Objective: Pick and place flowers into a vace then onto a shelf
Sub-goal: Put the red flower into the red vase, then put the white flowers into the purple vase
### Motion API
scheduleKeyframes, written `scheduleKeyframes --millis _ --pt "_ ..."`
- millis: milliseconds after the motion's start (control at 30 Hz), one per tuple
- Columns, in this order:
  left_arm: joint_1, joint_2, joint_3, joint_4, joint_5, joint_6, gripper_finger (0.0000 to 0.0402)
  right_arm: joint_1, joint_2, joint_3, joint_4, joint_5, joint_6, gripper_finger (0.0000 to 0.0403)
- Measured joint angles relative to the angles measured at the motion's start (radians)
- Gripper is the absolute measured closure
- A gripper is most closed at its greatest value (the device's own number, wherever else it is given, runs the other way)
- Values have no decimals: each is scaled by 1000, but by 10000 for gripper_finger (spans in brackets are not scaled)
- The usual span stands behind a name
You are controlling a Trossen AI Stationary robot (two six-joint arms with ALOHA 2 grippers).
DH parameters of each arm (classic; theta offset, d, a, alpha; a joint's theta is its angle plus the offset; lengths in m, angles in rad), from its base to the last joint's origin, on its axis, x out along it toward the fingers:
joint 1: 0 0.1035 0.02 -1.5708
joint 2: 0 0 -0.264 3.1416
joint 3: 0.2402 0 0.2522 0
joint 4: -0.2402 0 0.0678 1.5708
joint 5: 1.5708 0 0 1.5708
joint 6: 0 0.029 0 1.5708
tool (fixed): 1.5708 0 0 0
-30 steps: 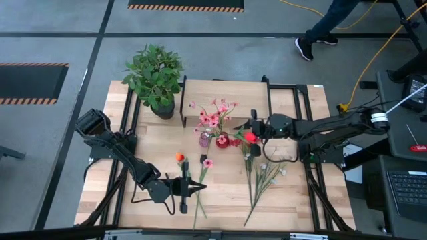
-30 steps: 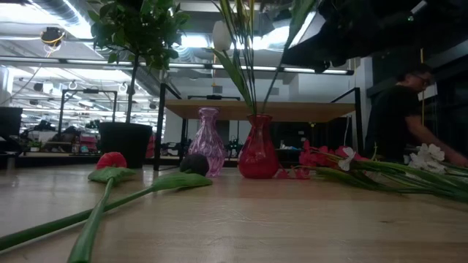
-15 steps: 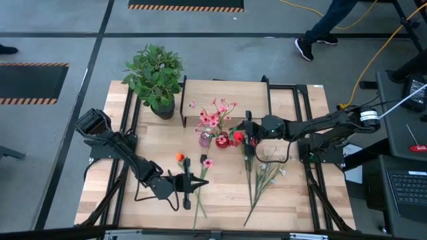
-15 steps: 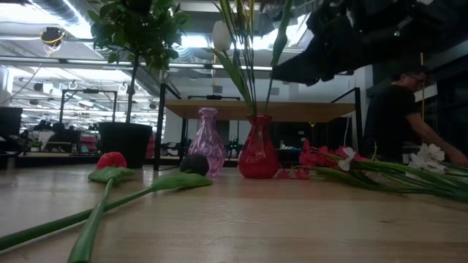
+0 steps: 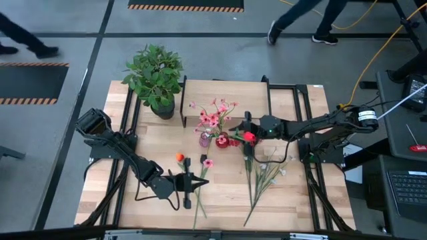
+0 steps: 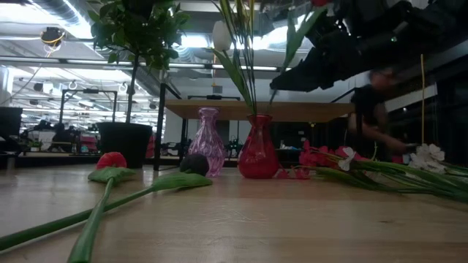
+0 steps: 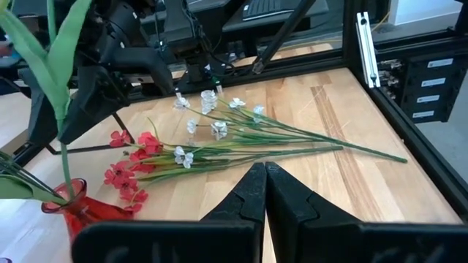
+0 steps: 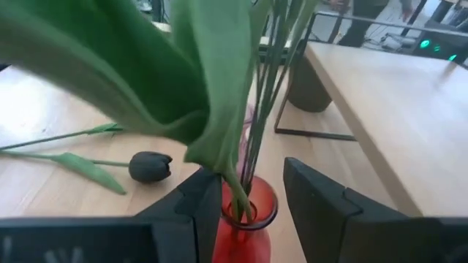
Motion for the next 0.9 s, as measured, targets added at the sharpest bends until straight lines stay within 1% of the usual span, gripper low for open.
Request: scheduleKeyframes --millis 233,533,900 --pt "0 0 0 0 0 -9 398 0 -3 0 -35 -10 -10 253" --pt "0 0 0 -10 0 -10 398 0 -78 0 -150 -9 -24 253" --pt "0 0 0 -13 0 -10 400 0 -82 0 -249 -9 -22 254"
